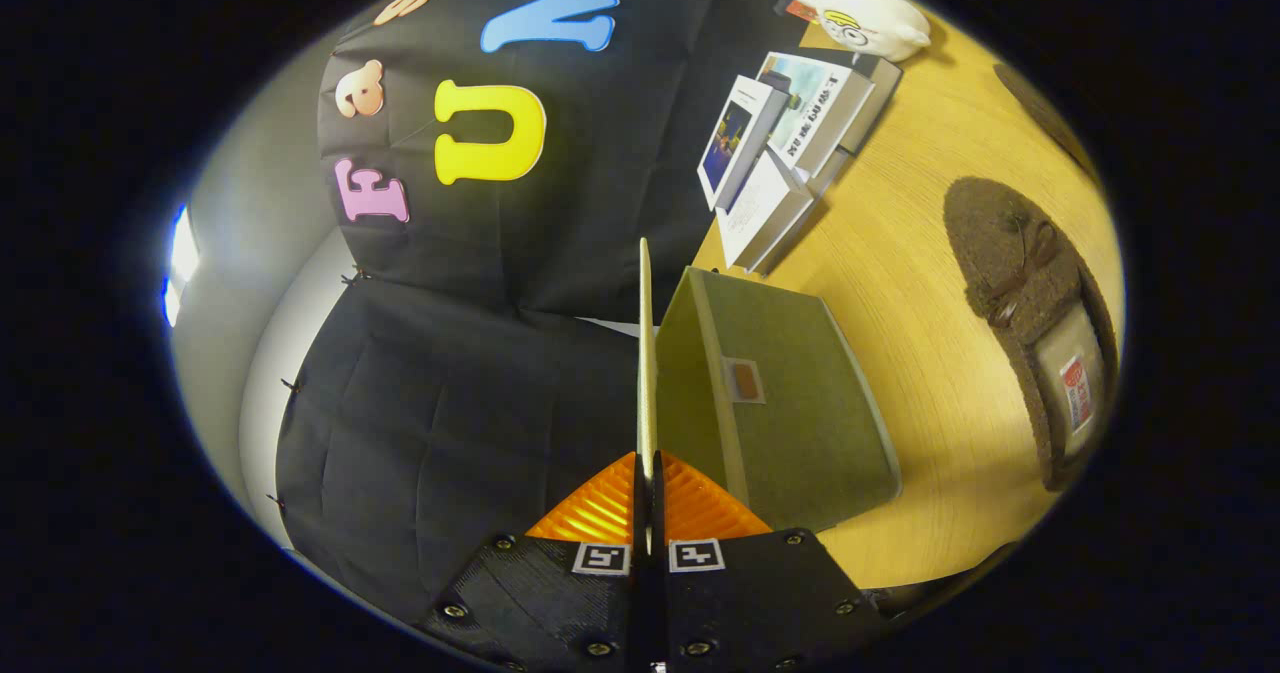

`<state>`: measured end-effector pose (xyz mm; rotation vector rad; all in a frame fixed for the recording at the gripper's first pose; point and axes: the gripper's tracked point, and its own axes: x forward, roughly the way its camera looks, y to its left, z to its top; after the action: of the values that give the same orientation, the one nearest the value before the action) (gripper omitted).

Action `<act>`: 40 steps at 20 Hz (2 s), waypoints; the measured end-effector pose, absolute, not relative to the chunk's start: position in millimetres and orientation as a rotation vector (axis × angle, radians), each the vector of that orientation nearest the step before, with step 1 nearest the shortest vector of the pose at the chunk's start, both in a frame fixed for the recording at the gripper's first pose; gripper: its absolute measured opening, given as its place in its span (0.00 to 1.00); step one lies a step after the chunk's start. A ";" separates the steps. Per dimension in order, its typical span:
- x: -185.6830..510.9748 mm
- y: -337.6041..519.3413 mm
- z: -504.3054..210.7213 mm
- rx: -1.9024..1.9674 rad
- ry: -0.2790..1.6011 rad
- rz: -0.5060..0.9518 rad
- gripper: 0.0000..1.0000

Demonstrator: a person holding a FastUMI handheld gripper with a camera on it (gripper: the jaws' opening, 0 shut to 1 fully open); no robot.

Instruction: Open the storage box then place both shoes into the box .Put the left shoe in first, then the right shoe, with the right side of both shoes facing outward in a uniform manner.

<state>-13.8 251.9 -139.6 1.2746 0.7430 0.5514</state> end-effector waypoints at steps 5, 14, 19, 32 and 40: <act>-7.0 267.7 -99.4 1.199 0.708 0.600 0.00; -2.2 310.4 -43.1 1.038 0.634 0.645 0.00; -1.8 343.9 -22.1 0.914 0.607 0.676 0.00; -6.9 431.5 -4.0 0.694 0.580 0.718 0.00; -11.0 469.9 -12.4 0.662 0.603 0.763 0.03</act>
<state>-11.0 469.9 -12.4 0.6615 0.6027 0.7626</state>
